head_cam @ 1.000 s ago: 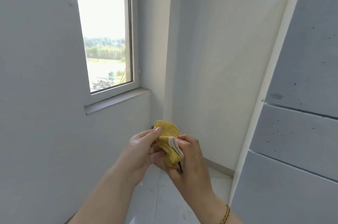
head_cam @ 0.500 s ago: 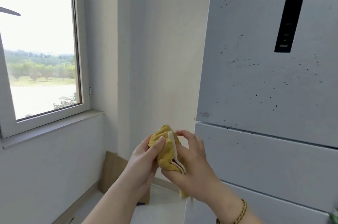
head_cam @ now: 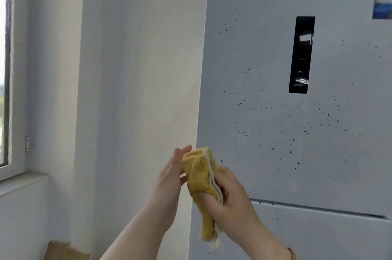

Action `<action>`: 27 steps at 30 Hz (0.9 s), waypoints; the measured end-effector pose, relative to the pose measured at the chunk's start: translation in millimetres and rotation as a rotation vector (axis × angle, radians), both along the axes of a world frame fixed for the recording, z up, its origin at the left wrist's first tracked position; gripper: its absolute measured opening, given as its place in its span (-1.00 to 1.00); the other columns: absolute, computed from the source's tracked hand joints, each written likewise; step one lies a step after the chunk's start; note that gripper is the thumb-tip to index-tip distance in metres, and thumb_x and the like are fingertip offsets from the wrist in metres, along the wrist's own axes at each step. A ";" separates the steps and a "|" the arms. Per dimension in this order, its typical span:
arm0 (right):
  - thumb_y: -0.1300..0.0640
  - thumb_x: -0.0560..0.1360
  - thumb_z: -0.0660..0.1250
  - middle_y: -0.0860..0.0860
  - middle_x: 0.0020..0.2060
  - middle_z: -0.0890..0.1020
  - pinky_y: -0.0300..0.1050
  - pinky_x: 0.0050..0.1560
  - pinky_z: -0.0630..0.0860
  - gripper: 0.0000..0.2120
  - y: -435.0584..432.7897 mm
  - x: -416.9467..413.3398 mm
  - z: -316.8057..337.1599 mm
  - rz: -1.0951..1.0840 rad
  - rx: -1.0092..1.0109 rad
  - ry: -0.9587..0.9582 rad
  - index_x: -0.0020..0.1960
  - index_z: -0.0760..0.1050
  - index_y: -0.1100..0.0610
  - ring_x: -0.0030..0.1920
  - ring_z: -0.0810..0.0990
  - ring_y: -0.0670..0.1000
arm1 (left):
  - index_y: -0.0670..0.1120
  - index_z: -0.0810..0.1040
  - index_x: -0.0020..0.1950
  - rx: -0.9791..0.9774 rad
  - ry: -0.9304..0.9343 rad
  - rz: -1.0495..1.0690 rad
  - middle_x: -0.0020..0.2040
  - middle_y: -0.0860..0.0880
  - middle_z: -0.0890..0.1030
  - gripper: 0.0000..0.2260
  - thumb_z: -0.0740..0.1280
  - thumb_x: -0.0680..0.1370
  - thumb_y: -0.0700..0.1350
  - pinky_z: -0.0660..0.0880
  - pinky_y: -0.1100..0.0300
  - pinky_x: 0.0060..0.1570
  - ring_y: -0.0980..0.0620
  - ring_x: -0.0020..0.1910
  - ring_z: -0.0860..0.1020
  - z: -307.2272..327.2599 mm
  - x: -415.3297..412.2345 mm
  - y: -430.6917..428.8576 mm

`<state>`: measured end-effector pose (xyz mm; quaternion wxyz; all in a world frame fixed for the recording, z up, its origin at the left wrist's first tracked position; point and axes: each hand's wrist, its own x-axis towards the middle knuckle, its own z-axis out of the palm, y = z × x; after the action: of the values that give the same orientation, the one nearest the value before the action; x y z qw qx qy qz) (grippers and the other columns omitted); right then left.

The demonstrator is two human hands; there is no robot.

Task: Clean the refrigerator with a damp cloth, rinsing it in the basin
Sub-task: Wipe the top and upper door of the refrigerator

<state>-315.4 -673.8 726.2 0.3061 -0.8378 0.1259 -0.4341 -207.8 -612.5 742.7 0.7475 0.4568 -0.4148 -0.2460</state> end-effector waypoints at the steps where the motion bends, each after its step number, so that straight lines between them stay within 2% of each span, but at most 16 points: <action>1: -0.05 0.41 0.30 -0.20 -0.08 0.46 -0.32 -0.07 0.44 -0.93 -13.7 5.1 8.1 -0.083 -0.060 -0.023 -0.12 0.50 -0.11 -0.09 0.49 -0.20 | 0.15 0.48 0.03 -0.013 -0.036 0.031 0.11 0.03 0.58 -0.63 0.04 0.37 0.25 0.40 0.10 0.19 0.08 0.08 0.52 9.1 10.0 -11.6; 3: -0.11 0.39 0.27 -0.29 -0.08 0.41 -0.21 -0.06 0.43 -0.95 -48.1 15.4 27.5 -0.285 -0.217 -0.081 -0.14 0.44 -0.23 -0.12 0.48 -0.15 | 0.22 0.43 0.03 -0.017 -0.118 0.067 0.17 0.08 0.52 -0.73 0.00 0.49 0.21 0.34 0.13 0.22 0.14 0.10 0.48 28.5 34.2 -40.1; 5: -0.16 0.34 0.20 -0.28 -0.09 0.43 -0.10 -0.11 0.41 -0.76 -81.7 21.3 48.9 -0.512 -0.428 -0.176 -0.06 0.52 -0.14 -0.15 0.50 -0.07 | 0.19 0.41 0.16 -0.006 -0.204 0.096 0.25 0.09 0.46 -0.75 0.02 0.56 0.12 0.29 0.14 0.29 0.11 0.20 0.43 45.3 56.0 -67.8; 7: -0.10 0.34 0.20 -0.06 -0.08 0.53 -0.09 -0.16 0.33 -0.65 -112.6 23.6 70.0 -0.741 -0.644 -0.240 -0.03 0.57 0.06 -0.19 0.54 0.05 | 0.10 0.33 0.34 -0.009 -0.295 0.117 0.33 0.09 0.39 -0.67 0.05 0.59 0.05 0.24 0.20 0.30 0.11 0.29 0.36 61.5 72.2 -94.0; 10: -0.07 0.33 0.19 0.11 -0.06 0.57 -0.10 -0.15 0.27 -0.62 -146.1 22.4 105.8 -0.957 -0.762 -0.243 -0.01 0.55 0.14 -0.17 0.52 0.11 | 0.10 0.24 0.41 -0.024 -0.404 0.153 0.35 0.13 0.31 -0.62 0.10 0.58 0.03 0.21 0.27 0.17 0.21 0.24 0.30 83.6 84.0 -128.9; 13: -0.02 0.33 0.15 0.17 -0.03 0.54 -0.07 -0.10 0.31 -0.60 -172.0 23.9 145.7 -0.982 -0.783 -0.284 0.00 0.54 0.19 -0.11 0.48 0.21 | 0.08 0.14 0.46 -0.039 -0.528 0.221 0.43 0.10 0.21 -0.55 0.14 0.57 0.01 0.20 0.21 0.30 0.15 0.37 0.24 102.3 90.3 -159.1; 15: 0.04 0.33 0.14 0.22 0.00 0.53 -0.03 -0.10 0.34 -0.62 -181.9 26.2 175.9 -0.990 -0.794 -0.324 -0.01 0.53 0.23 -0.08 0.46 0.28 | 0.07 0.10 0.47 -0.080 -0.541 0.256 0.45 0.11 0.19 -0.53 0.14 0.58 -0.01 0.20 0.16 0.37 0.13 0.40 0.22 118.2 93.2 -174.8; 17: 0.16 0.33 0.27 0.29 0.05 0.51 0.08 -0.10 0.42 -0.71 -190.8 29.6 204.8 -1.005 -0.852 -0.348 0.00 0.53 0.26 -0.05 0.46 0.35 | 0.07 0.08 0.48 -0.108 -0.526 0.272 0.46 0.12 0.18 -0.53 0.13 0.59 -0.02 0.22 0.10 0.39 0.13 0.41 0.22 134.4 92.3 -186.3; 19: 0.26 0.28 0.39 0.33 0.10 0.50 0.19 -0.06 0.46 -0.68 -198.2 37.4 228.9 -1.007 -0.928 -0.330 0.03 0.54 0.26 -0.02 0.47 0.39 | 0.09 0.07 0.48 -0.136 -0.528 0.303 0.46 0.14 0.16 -0.54 0.10 0.60 -0.02 0.20 0.11 0.39 0.14 0.42 0.20 146.8 89.4 -194.0; 20: 0.27 0.28 0.39 0.34 0.12 0.49 0.21 -0.03 0.46 -0.68 -200.5 43.8 238.2 -0.984 -0.969 -0.305 0.03 0.55 0.25 -0.01 0.48 0.39 | 0.09 0.07 0.48 -0.154 -0.526 0.324 0.46 0.14 0.16 -0.55 0.09 0.60 -0.02 0.19 0.13 0.39 0.14 0.42 0.19 152.8 88.9 -197.4; 22: 0.19 0.31 0.25 0.31 0.14 0.52 0.18 0.04 0.45 -0.72 -205.5 59.9 248.9 -0.956 -1.109 -0.244 -0.02 0.57 0.22 0.01 0.52 0.35 | 0.07 0.11 0.47 -0.201 -0.494 0.359 0.45 0.12 0.19 -0.57 0.07 0.60 -0.03 0.22 0.16 0.34 0.13 0.41 0.22 165.1 87.2 -203.3; 24: 0.13 0.30 0.07 0.25 0.15 0.54 0.08 0.13 0.31 -0.62 -210.2 75.1 252.9 -0.927 -1.259 -0.144 -0.07 0.59 0.18 0.06 0.47 0.24 | 0.05 0.13 0.46 -0.248 -0.451 0.398 0.44 0.12 0.23 -0.59 0.06 0.61 -0.03 0.26 0.18 0.26 0.12 0.36 0.28 176.2 85.9 -208.6; 26: 0.10 0.30 0.04 0.22 0.19 0.53 0.04 0.15 0.17 -0.57 -216.0 80.5 255.7 -0.886 -1.360 -0.064 -0.03 0.60 0.17 0.12 0.37 0.17 | 0.05 0.18 0.43 -0.276 -0.435 0.432 0.38 0.12 0.29 -0.63 0.05 0.61 -0.03 0.29 0.22 0.14 0.11 0.24 0.35 185.9 83.0 -213.1; 27: 0.05 0.31 0.05 0.21 0.23 0.51 0.03 0.18 0.14 -0.54 -217.8 78.7 258.2 -0.885 -1.392 -0.025 0.02 0.60 0.16 0.16 0.38 0.17 | 0.04 0.23 0.39 -0.289 -0.416 0.448 0.31 0.12 0.34 -0.66 0.05 0.61 -0.04 0.28 0.22 0.06 0.11 0.15 0.38 189.9 82.3 -215.1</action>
<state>-236.7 -891.6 984.4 -0.4810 -0.7040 0.1432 -0.5025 -125.6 -827.6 932.6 0.7394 0.4661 -0.4785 0.0842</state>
